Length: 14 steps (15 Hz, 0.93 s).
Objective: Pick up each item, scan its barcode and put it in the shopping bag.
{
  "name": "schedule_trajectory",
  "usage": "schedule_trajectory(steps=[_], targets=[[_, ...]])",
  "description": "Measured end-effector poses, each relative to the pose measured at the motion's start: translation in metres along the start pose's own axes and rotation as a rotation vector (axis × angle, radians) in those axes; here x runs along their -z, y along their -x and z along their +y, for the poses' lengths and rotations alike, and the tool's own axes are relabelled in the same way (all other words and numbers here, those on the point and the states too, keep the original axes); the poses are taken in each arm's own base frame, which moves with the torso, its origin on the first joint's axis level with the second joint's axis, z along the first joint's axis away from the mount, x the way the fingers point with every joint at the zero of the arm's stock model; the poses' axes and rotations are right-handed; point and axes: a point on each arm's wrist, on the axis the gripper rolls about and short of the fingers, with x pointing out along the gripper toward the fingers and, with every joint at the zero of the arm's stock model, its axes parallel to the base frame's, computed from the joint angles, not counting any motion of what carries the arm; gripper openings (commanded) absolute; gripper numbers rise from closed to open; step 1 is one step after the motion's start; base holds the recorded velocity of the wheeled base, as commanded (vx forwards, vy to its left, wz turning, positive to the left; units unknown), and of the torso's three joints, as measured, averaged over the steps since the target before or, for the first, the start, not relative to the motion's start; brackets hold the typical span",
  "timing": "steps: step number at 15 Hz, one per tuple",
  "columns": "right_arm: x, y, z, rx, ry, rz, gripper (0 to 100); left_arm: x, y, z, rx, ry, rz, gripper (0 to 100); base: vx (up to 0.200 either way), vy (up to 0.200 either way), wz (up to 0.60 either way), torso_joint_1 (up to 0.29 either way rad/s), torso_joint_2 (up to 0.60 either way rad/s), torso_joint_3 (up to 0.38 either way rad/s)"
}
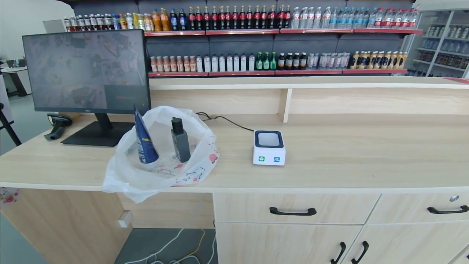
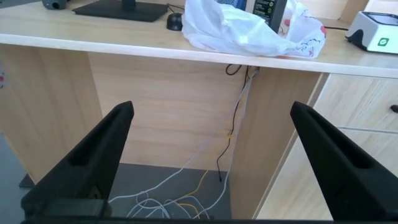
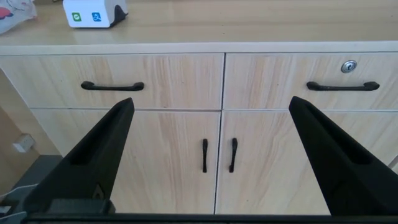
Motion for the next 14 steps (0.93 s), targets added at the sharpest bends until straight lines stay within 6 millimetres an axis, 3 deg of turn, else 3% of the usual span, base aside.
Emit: schedule_trajectory(steps=[7, 14], targets=[[0.0001, -0.0001, 0.0000, 0.000, 0.000, 0.001, 100, 0.0000, 0.0000, 0.0000, 0.000, 0.000, 0.000, 100, -0.200, 0.000, 0.00, 0.002, 0.00, 0.002], [0.0000, 0.0000, 0.0000, 0.000, -0.002, 0.000, 100, 0.0000, 0.0000, 0.0000, 0.000, -0.003, 0.000, 100, 0.000, 0.000, 0.00, 0.000, 0.00, 0.000]])
